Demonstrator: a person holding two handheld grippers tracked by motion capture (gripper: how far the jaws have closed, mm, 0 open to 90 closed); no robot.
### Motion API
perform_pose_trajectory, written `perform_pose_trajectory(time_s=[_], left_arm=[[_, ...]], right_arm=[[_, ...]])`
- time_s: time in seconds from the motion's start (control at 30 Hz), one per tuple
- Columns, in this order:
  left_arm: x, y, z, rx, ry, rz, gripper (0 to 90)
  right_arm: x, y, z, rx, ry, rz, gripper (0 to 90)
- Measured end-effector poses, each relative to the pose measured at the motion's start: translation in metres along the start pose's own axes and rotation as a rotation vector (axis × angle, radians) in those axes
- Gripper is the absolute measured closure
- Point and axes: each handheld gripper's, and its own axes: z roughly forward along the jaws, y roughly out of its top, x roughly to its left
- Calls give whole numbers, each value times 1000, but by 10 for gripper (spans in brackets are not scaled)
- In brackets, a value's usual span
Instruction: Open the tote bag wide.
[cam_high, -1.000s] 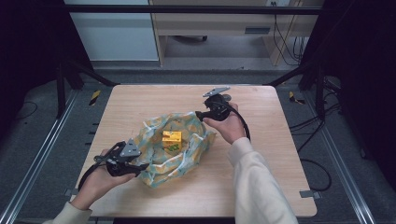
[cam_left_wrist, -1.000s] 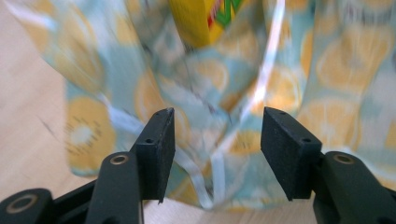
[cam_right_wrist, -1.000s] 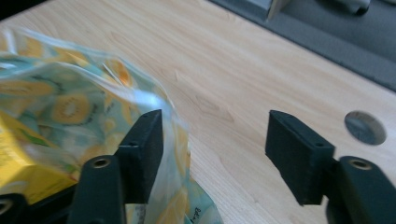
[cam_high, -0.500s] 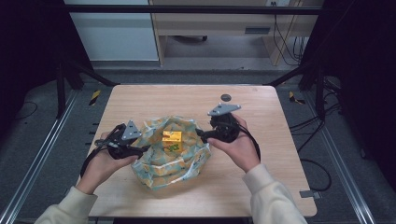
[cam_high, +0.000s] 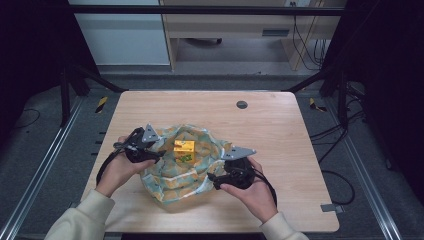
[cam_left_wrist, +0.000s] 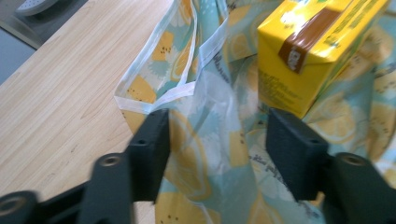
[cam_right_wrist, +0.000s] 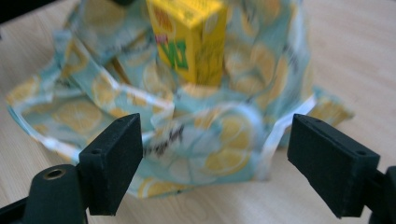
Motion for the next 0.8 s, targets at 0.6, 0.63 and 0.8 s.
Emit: perform_pose_trajectory(time_s=[0.6, 0.63, 0.8], left_arm=[[29, -10, 5, -32, 58, -106, 849], [28, -14, 8, -32, 57, -116, 846], [28, -24, 17, -11, 50, -119, 846]], right_arm=[[-22, -5, 9, 24, -46, -50, 881], [-24, -9, 11, 31, -46, -40, 881], [-32, -22, 18, 57, -39, -19, 887]])
